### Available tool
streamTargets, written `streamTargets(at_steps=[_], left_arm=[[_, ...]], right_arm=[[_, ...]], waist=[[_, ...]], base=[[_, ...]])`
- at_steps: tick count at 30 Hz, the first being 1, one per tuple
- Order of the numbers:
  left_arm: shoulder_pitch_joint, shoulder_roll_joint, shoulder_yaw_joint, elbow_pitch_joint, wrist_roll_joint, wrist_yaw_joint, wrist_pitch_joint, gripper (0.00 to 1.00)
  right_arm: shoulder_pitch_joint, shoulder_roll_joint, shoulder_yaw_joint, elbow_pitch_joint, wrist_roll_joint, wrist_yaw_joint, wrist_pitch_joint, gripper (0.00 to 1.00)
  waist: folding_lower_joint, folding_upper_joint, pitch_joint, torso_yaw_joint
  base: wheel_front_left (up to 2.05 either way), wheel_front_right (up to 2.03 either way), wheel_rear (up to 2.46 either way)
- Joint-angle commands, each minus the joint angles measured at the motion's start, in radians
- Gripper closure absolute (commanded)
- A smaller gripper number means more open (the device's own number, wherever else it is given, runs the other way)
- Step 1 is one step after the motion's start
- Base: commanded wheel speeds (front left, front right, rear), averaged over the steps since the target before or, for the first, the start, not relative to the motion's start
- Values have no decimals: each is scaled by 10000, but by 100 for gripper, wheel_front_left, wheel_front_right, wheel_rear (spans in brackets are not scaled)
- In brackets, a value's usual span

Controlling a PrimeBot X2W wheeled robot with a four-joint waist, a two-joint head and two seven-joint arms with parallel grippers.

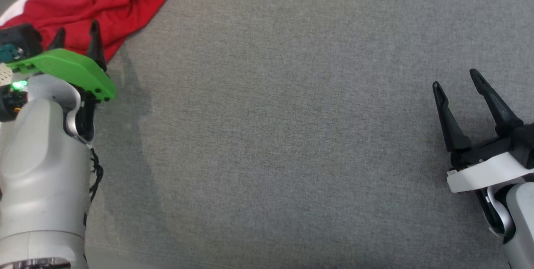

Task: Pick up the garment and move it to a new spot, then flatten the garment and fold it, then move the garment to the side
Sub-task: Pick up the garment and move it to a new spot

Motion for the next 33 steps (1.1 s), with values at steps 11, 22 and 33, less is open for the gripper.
streamTargets(at_steps=[11,22,33], left_arm=[[-278,956,-438,2510,-78,-236,944,100],[1211,1889,-1996,-911,-1349,-286,925,100],[4270,1480,-2757,-8568,-3825,-91,3604,100]], right_arm=[[215,756,81,563,314,-9,11,0],[1383,2067,-141,1101,229,-7,-12,0],[2287,2581,-356,1219,86,-7,-14,0]], waist=[[-1,0,306,-1506],[-1,0,-2455,-1617],[-1,0,-3961,-2061]], base=[[0,0,0],[0,0,0],[0,0,0]])
